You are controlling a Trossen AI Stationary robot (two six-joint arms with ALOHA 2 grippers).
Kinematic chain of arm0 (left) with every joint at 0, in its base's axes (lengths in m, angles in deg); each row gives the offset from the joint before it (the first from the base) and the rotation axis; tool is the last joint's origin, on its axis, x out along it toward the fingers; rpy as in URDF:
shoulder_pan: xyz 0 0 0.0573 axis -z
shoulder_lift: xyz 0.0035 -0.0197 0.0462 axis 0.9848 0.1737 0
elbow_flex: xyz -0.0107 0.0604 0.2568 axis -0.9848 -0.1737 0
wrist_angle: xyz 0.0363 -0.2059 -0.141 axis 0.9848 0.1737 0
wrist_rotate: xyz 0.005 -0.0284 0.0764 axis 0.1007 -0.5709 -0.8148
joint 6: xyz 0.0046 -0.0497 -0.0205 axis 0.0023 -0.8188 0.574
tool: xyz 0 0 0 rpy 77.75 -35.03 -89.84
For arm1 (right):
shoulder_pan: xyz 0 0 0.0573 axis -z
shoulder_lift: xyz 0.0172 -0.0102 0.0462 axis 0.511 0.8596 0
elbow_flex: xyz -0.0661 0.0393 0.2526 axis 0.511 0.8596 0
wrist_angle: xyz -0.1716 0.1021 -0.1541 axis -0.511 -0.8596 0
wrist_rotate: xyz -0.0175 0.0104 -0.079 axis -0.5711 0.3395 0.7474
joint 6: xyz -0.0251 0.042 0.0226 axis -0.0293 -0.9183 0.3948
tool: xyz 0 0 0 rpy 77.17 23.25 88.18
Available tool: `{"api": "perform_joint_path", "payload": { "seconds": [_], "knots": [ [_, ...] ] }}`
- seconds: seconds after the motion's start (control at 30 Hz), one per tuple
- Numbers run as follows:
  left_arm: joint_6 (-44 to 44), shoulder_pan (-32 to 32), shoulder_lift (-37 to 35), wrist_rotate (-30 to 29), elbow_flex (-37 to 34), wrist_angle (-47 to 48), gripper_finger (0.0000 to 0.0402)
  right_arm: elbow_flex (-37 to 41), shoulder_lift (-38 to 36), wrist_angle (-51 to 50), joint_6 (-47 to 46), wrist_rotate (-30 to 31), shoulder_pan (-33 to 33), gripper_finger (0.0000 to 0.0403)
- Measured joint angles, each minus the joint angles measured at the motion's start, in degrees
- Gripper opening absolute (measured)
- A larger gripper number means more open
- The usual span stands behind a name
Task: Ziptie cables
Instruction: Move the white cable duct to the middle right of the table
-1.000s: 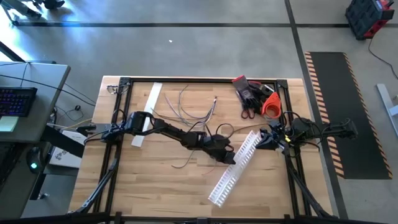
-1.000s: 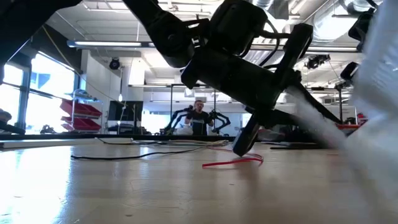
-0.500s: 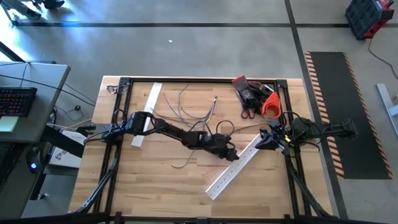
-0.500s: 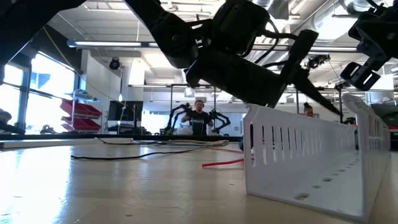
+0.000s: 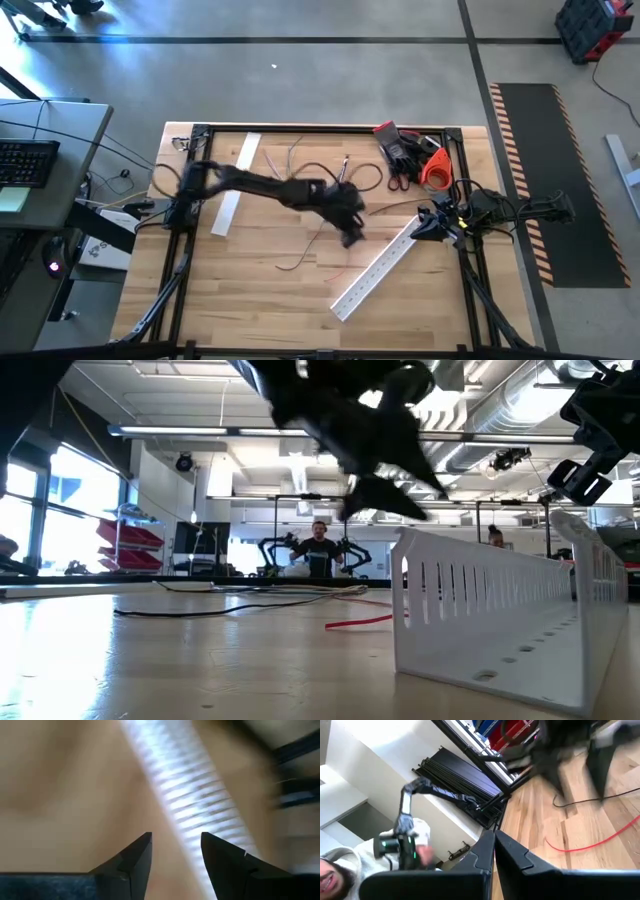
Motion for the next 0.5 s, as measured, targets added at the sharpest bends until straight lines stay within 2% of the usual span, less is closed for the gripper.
{"api": "perform_joint_path", "payload": {
  "seconds": [0.1, 0.13, 0.17, 0.23, 0.33, 0.5],
  "knots": [
    [5.9, -1.5, -4.9, -17.1, 0.0, 9.9, 0.0147, 0.0, 0.0, 0.0, 0.0, 0.0, 0.0, 0.0],
    [6.6, -2.6, -5.8, -19.1, 0.0, 10.6, 0.0147, 0.0, 0.0, 0.0, 0.0, 0.0, 0.0, 0.0],
    [7.1, -4.0, -6.0, -18.7, 0.1, 10.5, 0.0149, 0.0, 0.0, 0.0, 0.0, 0.0, 0.0, 0.0],
    [7.8, -7.4, -5.7, -14.0, 0.0, 9.5, 0.0154, 0.0, 0.0, 0.0, 0.0, 0.0, 0.0, 0.0],
    [10.1, -12.3, -3.2, -8.4, -0.8, 4.0, 0.0168, 0.0, 0.0, 0.0, 0.0, 0.0, 0.0, 0.0],
    [14.5, -19.4, 2.2, -8.0, -0.9, -3.8, 0.0199, 0.0, 0.0, 0.0, 0.0, 0.0, 0.0, 0.0]
  ]
}}
